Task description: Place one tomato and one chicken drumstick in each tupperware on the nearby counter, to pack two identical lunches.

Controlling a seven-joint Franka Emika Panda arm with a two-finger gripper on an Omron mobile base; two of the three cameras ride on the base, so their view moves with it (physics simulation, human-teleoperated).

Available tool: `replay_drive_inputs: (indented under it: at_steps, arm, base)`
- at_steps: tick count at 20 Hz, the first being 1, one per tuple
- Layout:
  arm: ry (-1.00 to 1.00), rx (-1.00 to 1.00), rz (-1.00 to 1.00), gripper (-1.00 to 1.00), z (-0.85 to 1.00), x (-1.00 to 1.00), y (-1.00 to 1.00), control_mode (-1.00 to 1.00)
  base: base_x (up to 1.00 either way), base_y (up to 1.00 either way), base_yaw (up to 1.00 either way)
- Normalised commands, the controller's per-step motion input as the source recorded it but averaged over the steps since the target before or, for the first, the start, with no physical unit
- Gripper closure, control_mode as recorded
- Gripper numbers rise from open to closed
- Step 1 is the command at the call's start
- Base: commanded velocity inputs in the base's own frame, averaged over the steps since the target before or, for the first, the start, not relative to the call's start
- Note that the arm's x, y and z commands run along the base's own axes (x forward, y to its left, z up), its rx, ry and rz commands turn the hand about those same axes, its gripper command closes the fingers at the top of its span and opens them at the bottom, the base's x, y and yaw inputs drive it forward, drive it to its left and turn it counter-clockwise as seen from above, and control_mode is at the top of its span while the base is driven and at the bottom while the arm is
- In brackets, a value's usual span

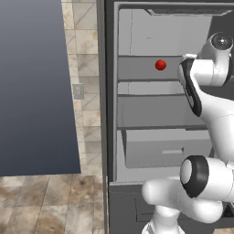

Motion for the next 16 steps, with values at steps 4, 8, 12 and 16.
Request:
replay_drive_inputs:
  at_steps: [4,8,12,16]
  arm:
    - [0.00,0.00,0.00,-1.00,0.00,0.29,-0.01,-1.00]
    - [0.00,0.00,0.00,-1.00,-0.06,0.27,-0.15,-1.00]
    - [0.00,0.00,0.00,-1.00,-0.07,0.19,-0.23,-1.00]
    - [0.00,0.00,0.00,-1.00,-0.11,0.22,-0.15,-1.00]
  base:
    - [0.00,0.00,0.00]
    - [0.00,0.00,0.00]
    - [0.00,0.00,0.00]
    - [0.00,0.00,0.00]
